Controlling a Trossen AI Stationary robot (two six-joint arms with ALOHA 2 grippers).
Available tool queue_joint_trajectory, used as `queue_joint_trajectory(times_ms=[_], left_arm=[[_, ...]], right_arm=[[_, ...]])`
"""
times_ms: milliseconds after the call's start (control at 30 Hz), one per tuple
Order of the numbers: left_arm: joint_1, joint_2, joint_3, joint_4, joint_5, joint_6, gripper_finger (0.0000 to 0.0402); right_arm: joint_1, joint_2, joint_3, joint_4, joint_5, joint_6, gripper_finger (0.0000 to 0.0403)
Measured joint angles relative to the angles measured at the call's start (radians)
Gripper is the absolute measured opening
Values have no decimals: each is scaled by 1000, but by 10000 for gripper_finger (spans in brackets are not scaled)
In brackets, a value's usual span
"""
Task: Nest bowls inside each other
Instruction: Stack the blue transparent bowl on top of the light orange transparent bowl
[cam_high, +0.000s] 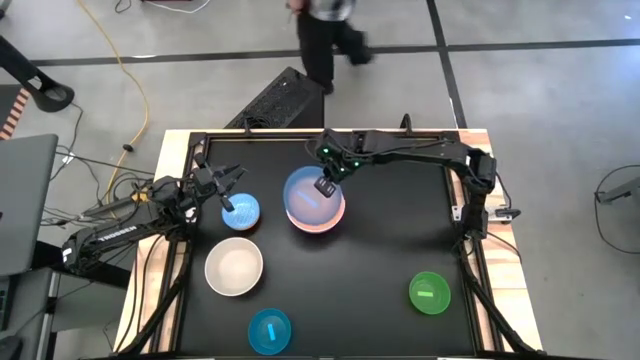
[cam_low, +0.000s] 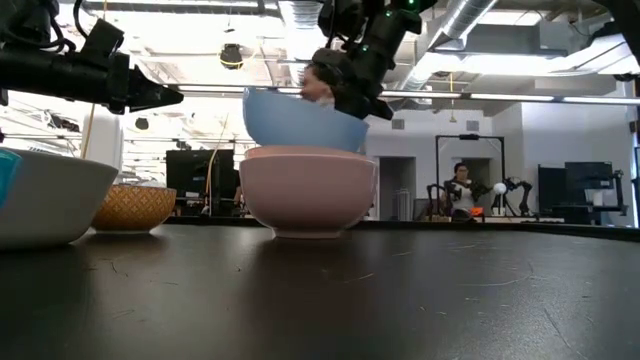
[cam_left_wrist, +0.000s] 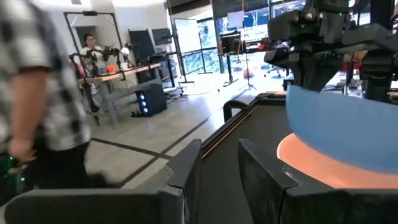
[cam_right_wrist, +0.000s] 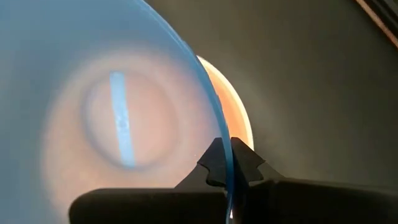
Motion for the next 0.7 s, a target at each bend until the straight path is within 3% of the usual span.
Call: queue_joint_trajectory(times_ms=[700], left_arm=[[0, 0, 0, 0, -1, -1, 94]], right_arm=[[0, 51, 26, -39, 3, -38, 101]])
